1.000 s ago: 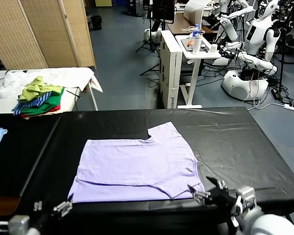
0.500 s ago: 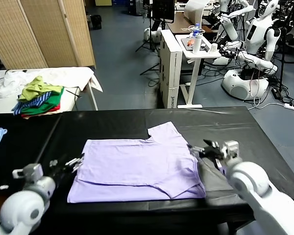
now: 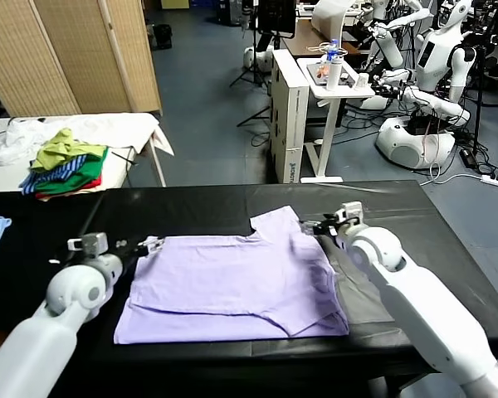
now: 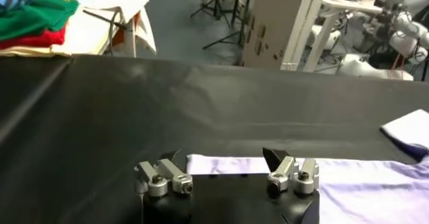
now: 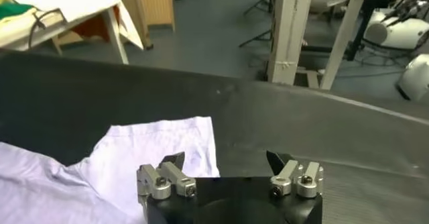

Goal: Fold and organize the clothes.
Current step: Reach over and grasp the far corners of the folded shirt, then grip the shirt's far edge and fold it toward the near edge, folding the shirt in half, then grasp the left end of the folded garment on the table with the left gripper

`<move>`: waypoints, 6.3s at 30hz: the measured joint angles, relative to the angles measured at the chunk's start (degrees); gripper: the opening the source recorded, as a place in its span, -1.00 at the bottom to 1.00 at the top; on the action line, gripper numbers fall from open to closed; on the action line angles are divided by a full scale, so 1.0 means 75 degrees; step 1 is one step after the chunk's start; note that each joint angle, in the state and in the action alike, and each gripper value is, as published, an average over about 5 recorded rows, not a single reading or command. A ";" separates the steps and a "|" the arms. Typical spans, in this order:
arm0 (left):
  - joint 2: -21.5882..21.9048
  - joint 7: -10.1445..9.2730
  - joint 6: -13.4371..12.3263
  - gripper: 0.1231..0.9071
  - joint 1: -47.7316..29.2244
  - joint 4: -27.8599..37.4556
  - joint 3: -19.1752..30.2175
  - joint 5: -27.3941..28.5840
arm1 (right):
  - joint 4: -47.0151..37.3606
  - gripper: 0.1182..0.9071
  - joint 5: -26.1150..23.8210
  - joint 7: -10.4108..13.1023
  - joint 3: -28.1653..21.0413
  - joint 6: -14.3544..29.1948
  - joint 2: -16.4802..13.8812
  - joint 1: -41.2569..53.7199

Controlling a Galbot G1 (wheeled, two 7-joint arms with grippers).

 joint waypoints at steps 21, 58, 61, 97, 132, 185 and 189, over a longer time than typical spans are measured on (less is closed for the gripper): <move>-0.0090 0.0208 -0.0097 0.97 -0.0269 0.0772 0.0207 0.0320 | -0.0762 0.65 -0.0034 0.0015 -0.0017 0.0022 0.0438 0.0155; 0.0066 0.0181 -0.0073 -0.81 -0.0158 0.0375 0.0055 0.0036 | -0.0007 -0.95 -0.0075 -0.0431 0.0580 0.0937 0.0201 -0.0394; 0.0168 0.0164 -0.0070 -0.81 -0.0004 0.0139 -0.0095 -0.0011 | 0.0381 -0.95 -0.0007 -0.0438 0.0779 0.0933 0.0010 -0.0629; 0.0991 0.0130 0.0005 -0.81 0.3096 -0.2998 -0.1730 0.0282 | 0.4424 -0.95 0.0354 -0.0174 0.2540 -0.0313 -0.2519 -0.4363; 0.0298 0.0264 0.0111 -0.80 0.5120 -0.3643 -0.2725 0.1370 | 0.4938 -0.89 0.0619 -0.0219 0.2536 -0.0356 -0.2917 -0.4891; -0.0973 -0.0002 -0.0173 0.95 0.3409 -0.2202 -0.2085 0.0984 | 0.2690 0.51 0.0001 0.0630 0.2631 0.0469 -0.0314 -0.3941; -0.1044 0.0013 -0.0211 0.77 0.3397 -0.2111 -0.2033 0.1057 | 0.2679 0.23 -0.0023 0.0619 0.2648 0.0476 -0.0282 -0.3970</move>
